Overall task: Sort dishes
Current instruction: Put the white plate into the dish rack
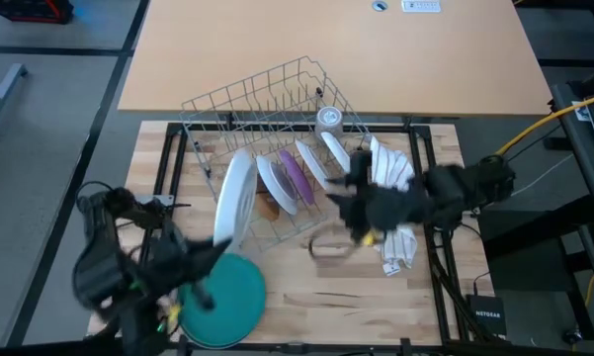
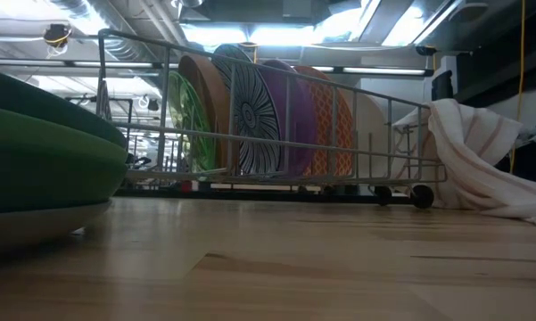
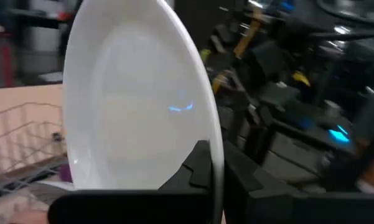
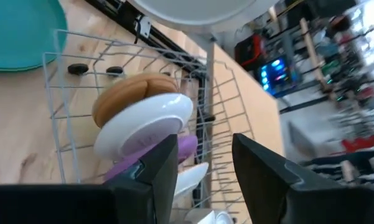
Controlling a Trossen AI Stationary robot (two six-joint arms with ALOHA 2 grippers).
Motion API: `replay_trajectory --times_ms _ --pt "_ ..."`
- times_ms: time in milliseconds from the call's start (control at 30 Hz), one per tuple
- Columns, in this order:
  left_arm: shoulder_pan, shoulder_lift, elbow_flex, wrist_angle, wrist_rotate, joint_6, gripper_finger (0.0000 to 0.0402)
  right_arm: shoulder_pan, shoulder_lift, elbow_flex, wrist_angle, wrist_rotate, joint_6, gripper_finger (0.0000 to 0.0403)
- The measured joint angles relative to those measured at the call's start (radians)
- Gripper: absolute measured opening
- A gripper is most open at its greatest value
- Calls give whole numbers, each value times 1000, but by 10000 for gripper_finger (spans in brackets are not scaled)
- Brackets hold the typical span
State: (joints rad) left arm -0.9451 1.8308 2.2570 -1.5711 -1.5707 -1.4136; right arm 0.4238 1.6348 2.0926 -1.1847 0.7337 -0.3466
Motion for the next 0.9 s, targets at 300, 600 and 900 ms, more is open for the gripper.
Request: replay_trajectory --times_ms 300,600,900 --pt "282 -82 -2 0 -1 87 0 -303 -50 -1 0 -311 -109 156" --pt "526 -251 -167 0 54 105 0 -589 -48 -1 -1 -654 -212 156" --pt "708 -503 -623 -1 98 -202 0 -788 -47 -40 34 -863 -238 156"
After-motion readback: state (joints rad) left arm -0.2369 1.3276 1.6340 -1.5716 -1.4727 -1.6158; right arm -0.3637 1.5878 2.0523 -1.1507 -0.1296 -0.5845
